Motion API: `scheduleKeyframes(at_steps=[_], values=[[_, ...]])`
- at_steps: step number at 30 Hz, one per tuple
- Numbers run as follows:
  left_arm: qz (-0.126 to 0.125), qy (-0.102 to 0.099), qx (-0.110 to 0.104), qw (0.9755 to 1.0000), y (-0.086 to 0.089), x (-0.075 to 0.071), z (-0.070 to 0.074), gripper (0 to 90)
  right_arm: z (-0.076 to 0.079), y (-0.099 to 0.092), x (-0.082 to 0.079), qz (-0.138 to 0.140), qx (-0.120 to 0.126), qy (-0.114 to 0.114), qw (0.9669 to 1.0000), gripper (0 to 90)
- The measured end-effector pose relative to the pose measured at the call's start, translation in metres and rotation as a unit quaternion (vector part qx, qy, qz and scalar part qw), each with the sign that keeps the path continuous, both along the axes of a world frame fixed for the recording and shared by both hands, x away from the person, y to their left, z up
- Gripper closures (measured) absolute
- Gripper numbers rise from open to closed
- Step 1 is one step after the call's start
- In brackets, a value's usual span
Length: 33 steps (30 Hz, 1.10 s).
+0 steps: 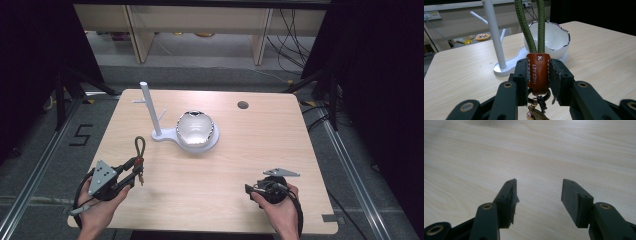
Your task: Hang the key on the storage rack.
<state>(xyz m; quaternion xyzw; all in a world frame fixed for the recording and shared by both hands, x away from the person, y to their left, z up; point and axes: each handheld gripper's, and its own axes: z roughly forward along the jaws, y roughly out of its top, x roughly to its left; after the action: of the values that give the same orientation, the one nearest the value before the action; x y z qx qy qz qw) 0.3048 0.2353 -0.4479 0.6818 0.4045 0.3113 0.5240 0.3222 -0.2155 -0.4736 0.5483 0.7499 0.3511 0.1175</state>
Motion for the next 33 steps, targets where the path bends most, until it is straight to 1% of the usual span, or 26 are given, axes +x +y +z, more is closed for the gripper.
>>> scheduleKeyframes(at_steps=[1,2,3,4,5,6,8,10,11,14,16,17,18,20,22,24,25,26,27,29,30,31,32,33], values=[[0.0,-0.002,-0.003,1.0,0.0,0.001,0.0,68.0,0.0,0.0,0.0,0.001,0.002,-0.001,1.0,47.4],[0.0,-0.004,-0.004,1.0,0.001,0.001,0.0,68.0,0.0,0.0,0.0,0.006,0.01,-0.003,0.9999,47.4],[0.005,-0.002,-0.002,1.0,0.002,0.001,0.001,68.0,0.0,0.0,0.0,0.005,0.009,-0.003,0.9999,47.4],[0.007,-0.004,-0.003,1.0,0.003,0.001,0.002,68.0,0.0,-0.001,0.0,0.006,0.009,-0.003,0.9999,47.4],[0.005,-0.008,-0.008,0.9999,0.003,0.002,0.002,68.0,0.0,-0.001,0.0,0.001,0.003,-0.005,1.0,47.4],[0.009,-0.006,-0.004,0.9999,0.005,0.002,0.003,68.0,0.0,-0.001,0.0,0.001,0.001,-0.005,1.0,47.4],[0.013,-0.006,-0.004,0.9999,0.006,0.003,0.004,68.0,0.0,-0.001,0.0,0.001,0.002,-0.006,1.0,47.4],[0.014,-0.011,-0.007,0.9998,0.007,0.004,0.004,68.0,0.0,-0.001,0.0,0.001,0.002,-0.006,1.0,47.4],[0.02,-0.009,-0.003,0.9997,0.008,0.004,0.005,68.0,0.0,-0.001,0.0,0.001,0.002,-0.006,1.0,47.4],[0.023,-0.011,-0.002,0.9997,0.009,0.005,0.006,68.0,0.0,-0.001,0.0,0.001,0.002,-0.007,1.0,47.4],[0.028,-0.011,-0.002,0.9995,0.011,0.006,0.007,68.0,0.0,-0.001,0.0,0.001,0.002,-0.006,1.0,47.4],[0.03,-0.012,-0.003,0.9995,0.012,0.007,0.007,68.0,0.0,0.0,0.0,-0.003,0.003,0.0,1.0,47.4],[0.029,-0.017,-0.007,0.9994,0.012,0.008,0.007,68.0,0.0,-0.001,0.0,-0.001,0.003,-0.004,1.0,47.4],[0.034,-0.014,-0.005,0.9993,0.014,0.009,0.009,68.0,0.0,-0.001,0.0,-0.004,0.004,-0.002,1.0,47.4],[0.036,-0.016,-0.004,0.9992,0.015,0.01,0.01,68.0,0.0,-0.001,-0.001,0.0,0.009,0.0,1.0,47.4],[0.037,-0.019,-0.006,0.9991,0.016,0.011,0.01,68.0,0.0,-0.001,-0.001,0.0,0.009,-0.001,1.0,47.4],[0.04,-0.016,-0.004,0.999,0.016,0.012,0.011,68.0,0.0,-0.001,-0.001,0.0,0.009,-0.002,1.0,47.4],[0.042,-0.018,-0.005,0.9989,0.017,0.012,0.011,68.0,0.0,-0.001,-0.001,0.0,0.009,-0.002,1.0,47.4],[0.043,-0.018,-0.004,0.9989,0.017,0.013,0.011,68.0,0.0,-0.002,0.0,0.004,0.008,-0.008,0.9999,47.4],[0.045,-0.017,-0.004,0.9988,0.018,0.014,0.01,68.0,0.0,-0.001,0.0,0.0,0.008,-0.004,1.0,47.4],[0.044,-0.021,-0.007,0.9988,0.018,0.016,0.009,68.0,-0.001,-0.002,0.001,0.006,0.009,-0.012,0.9999,47.4],[0.048,-0.018,-0.002,0.9987,0.019,0.015,0.009,68.0,-0.001,-0.002,0.0,0.007,0.011,-0.009,0.9999,47.4],[0.049,-0.018,-0.005,0.9986,0.019,0.016,0.009,68.0,0.0,-0.001,-0.001,-0.004,0.013,-0.001,0.9999,47.4],[0.05,-0.019,-0.005,0.9985,0.019,0.017,0.008,68.0,0.0,-0.003,0.0,0.0,0.007,-0.005,1.0,47.4]])
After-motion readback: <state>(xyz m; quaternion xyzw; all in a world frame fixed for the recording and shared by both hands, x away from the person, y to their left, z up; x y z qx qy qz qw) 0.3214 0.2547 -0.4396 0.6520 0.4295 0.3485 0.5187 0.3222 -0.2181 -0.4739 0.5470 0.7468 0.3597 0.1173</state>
